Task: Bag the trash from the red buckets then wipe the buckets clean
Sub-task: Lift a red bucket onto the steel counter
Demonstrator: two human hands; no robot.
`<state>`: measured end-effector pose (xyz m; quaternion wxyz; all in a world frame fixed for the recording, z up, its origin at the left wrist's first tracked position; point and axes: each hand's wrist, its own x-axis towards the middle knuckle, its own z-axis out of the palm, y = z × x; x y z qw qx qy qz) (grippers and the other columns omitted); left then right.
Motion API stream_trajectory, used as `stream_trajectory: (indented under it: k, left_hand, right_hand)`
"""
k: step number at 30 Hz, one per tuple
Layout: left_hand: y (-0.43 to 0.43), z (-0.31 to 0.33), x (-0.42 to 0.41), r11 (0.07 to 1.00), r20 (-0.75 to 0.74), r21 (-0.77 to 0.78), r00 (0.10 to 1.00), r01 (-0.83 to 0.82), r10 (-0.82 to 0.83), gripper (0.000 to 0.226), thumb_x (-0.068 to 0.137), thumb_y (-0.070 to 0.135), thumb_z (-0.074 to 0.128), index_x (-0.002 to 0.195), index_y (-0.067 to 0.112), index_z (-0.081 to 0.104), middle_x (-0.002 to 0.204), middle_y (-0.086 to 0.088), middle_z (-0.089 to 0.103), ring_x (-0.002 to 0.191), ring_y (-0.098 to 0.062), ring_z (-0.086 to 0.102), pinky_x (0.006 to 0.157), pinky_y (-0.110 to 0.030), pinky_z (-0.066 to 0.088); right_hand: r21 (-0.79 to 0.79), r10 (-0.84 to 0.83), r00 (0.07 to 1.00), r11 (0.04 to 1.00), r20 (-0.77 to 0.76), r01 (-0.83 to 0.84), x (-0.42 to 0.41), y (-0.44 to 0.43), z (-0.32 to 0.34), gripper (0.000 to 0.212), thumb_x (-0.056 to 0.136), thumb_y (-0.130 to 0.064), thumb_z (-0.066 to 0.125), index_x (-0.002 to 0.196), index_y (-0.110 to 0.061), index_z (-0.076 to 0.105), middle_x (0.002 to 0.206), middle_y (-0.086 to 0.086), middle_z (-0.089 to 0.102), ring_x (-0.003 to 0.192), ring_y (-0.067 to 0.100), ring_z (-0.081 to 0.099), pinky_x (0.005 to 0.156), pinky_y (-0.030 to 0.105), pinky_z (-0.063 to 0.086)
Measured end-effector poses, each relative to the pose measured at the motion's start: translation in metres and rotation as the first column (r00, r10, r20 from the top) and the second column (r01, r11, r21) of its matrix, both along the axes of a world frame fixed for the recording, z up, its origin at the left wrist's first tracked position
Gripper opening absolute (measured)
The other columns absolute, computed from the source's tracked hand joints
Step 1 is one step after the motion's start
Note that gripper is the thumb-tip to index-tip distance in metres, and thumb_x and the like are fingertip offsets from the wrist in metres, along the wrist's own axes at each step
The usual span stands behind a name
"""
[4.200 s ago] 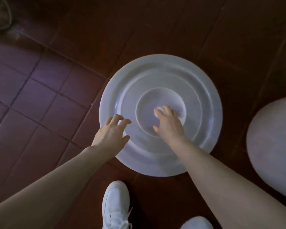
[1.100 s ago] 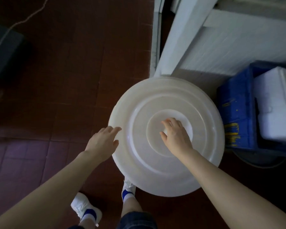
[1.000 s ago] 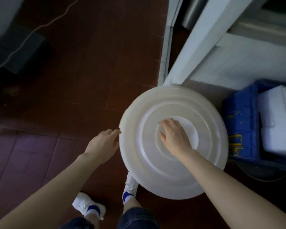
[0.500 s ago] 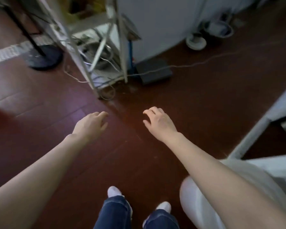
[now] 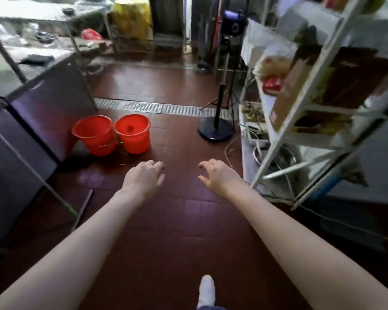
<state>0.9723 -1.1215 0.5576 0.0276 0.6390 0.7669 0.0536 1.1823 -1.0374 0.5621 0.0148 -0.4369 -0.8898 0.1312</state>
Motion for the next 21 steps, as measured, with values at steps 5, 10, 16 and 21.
stream_trajectory:
  k: [5, 10, 16, 21]
  left_hand:
    - [0.063, 0.006, -0.096, 0.986, -0.093, -0.02, 0.982, -0.164, 0.161, 0.036, 0.097, 0.039, 0.047, 0.127, 0.021, 0.056, 0.119, -0.004, 0.062, 0.113, -0.026, 0.057, 0.087, -0.041, 0.051]
    - [0.142, 0.019, -0.182, 0.944, -0.086, -0.018, 0.941, -0.329, 0.326, 0.037, 0.096, 0.038, 0.047, 0.13, 0.024, 0.054, 0.123, -0.003, 0.06, 0.116, -0.026, 0.057, 0.087, -0.039, 0.049]
    - [0.232, 0.026, -0.269, 0.915, -0.074, -0.009, 0.913, -0.404, 0.402, 0.036, 0.096, 0.035, 0.046, 0.129, 0.023, 0.053, 0.119, -0.004, 0.062, 0.111, -0.028, 0.059, 0.084, -0.04, 0.049]
    - [0.31, -0.004, -0.347, 0.895, -0.043, -0.023, 0.895, -0.446, 0.444, 0.036, 0.097, 0.035, 0.045, 0.129, 0.023, 0.052, 0.119, -0.004, 0.062, 0.111, -0.027, 0.058, 0.084, -0.039, 0.049]
  right_hand:
    - [0.027, 0.145, 0.988, 0.989, 0.057, -0.147, -0.103, 0.098, 0.014, 0.045, 0.098, -0.04, 0.048, 0.138, -0.019, 0.045, 0.132, 0.007, 0.05, 0.125, 0.026, 0.045, 0.101, 0.041, 0.044]
    - [0.04, 0.221, 0.975, 0.974, 0.029, -0.222, -0.193, 0.205, 0.03, 0.045, 0.097, -0.04, 0.051, 0.137, -0.021, 0.047, 0.131, 0.006, 0.052, 0.125, 0.026, 0.048, 0.099, 0.041, 0.046]
    - [0.045, 0.234, 0.97, 0.971, 0.06, -0.236, -0.274, 0.325, 0.038, 0.044, 0.096, -0.04, 0.052, 0.138, -0.026, 0.044, 0.133, 0.003, 0.051, 0.127, 0.024, 0.046, 0.097, 0.041, 0.046]
    - [0.005, 0.244, 0.965, 0.969, 0.093, -0.246, -0.348, 0.417, 0.009, 0.051, 0.095, -0.04, 0.054, 0.142, -0.027, 0.039, 0.135, 0.003, 0.051, 0.127, 0.023, 0.046, 0.096, 0.039, 0.046]
